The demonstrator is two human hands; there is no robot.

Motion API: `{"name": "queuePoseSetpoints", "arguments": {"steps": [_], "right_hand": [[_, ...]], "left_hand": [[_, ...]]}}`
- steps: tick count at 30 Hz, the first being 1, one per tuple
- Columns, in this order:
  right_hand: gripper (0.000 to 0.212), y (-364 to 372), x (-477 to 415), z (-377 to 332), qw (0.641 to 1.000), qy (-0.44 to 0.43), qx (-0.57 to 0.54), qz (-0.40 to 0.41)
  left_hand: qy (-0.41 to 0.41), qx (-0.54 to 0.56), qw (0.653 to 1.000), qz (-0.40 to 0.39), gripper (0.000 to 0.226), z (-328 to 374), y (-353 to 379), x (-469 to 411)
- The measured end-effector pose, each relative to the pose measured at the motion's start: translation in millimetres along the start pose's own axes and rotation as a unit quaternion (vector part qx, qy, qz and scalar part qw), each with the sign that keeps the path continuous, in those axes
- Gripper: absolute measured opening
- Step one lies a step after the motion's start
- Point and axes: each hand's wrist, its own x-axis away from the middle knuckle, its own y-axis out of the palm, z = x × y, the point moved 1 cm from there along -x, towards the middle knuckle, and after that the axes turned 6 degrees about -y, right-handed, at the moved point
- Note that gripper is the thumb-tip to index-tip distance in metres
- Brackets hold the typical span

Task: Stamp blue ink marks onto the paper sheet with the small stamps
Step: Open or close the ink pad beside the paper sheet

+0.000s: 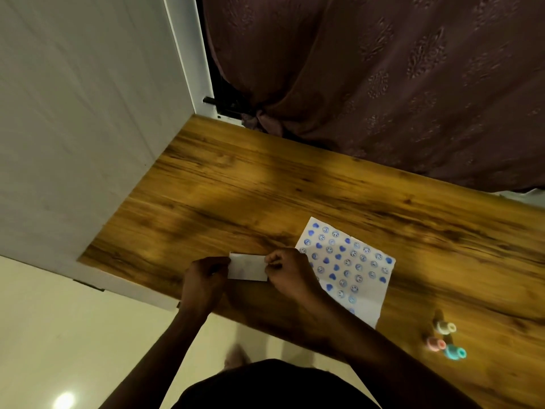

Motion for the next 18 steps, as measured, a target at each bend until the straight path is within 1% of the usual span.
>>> {"name": "queuePoseSetpoints", "arguments": {"steps": [4,6,9,14,18], "right_hand": [[0.022,1.1,1.5,-2.7,1.000,-0.001,-0.003,-0.018],[0.022,-1.0,1.1,-5.1,1.000,0.003,-0.009,-0.026],[0.021,-3.0,1.3,-7.4,0.998,0.022,-0.046,-0.027],[0.021,-7.7,8.8,-2.9,0.995,0.038,-0.096,0.005],[0.024,-26.9,15.0,5.1,0.992,0.030,-0.112,0.037]], "left_hand": [[0.025,-0.053,0.998,-0.002,0.023,1.2,-0.6,-2.2],[0.022,-0.071,0.997,-0.010,0.026,2.1,-1.2,-3.2],[0.018,-0.076,0.997,-0.015,0.031,3.2,-2.1,-0.9],[0.013,-0.065,0.998,-0.010,0.034,9.4,1.6,5.6],[0.066,-0.060,0.996,-0.011,0.032,30.2,11.3,6.8]]}}
